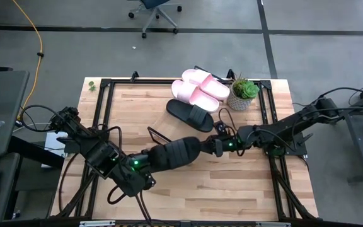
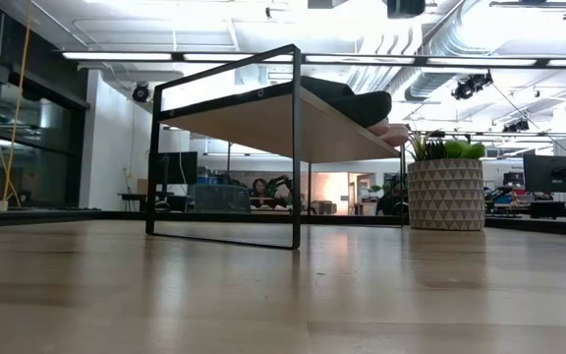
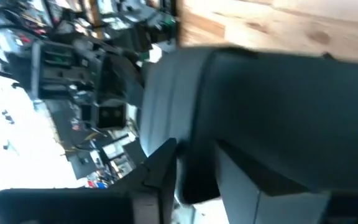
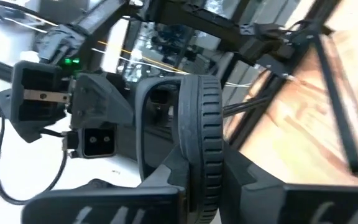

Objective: Pick and place slides into the shelf
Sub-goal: Put the black slide on the shelf

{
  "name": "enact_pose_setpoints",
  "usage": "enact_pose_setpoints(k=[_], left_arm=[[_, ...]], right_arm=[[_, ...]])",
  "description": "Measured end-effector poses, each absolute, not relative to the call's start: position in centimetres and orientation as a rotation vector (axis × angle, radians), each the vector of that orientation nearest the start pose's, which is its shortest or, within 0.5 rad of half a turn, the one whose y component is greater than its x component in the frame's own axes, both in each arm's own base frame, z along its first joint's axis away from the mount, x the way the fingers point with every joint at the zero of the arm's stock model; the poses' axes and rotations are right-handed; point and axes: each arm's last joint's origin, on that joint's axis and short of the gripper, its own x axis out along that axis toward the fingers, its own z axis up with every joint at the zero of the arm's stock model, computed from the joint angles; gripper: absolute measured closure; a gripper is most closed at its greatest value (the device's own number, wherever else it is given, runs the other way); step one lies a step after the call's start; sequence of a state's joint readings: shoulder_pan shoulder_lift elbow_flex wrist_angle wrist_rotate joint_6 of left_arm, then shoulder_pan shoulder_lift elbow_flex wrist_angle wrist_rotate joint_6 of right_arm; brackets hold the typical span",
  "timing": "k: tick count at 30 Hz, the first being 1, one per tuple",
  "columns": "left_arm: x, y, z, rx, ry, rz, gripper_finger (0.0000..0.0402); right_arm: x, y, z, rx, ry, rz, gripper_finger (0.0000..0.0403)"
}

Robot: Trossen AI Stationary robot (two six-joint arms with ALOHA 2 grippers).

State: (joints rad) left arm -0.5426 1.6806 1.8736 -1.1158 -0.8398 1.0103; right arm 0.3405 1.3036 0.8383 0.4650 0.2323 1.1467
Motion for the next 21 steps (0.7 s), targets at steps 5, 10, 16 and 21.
enact_pose_setpoints(k=[5,10,16,21], left_arm=[[28.6,-14.7,39.8,1.517,0.917,-0.116,0.0280],[27.8,-14.3,40.1,1.434,0.934,-0.069,0.0268],[26.6,-13.5,41.3,1.355,0.902,0.009,0.0274],[25.0,-12.5,42.6,1.279,0.878,0.070,0.0283]], right_arm=[[27.3,8.8,30.0,1.143,0.084,0.011,0.0384],[26.8,8.3,30.3,1.149,0.020,-0.100,0.0384],[26.2,8.1,30.3,1.174,-0.030,-0.228,0.0384],[25.7,8.8,30.1,1.208,-0.070,-0.312,0.0384]])
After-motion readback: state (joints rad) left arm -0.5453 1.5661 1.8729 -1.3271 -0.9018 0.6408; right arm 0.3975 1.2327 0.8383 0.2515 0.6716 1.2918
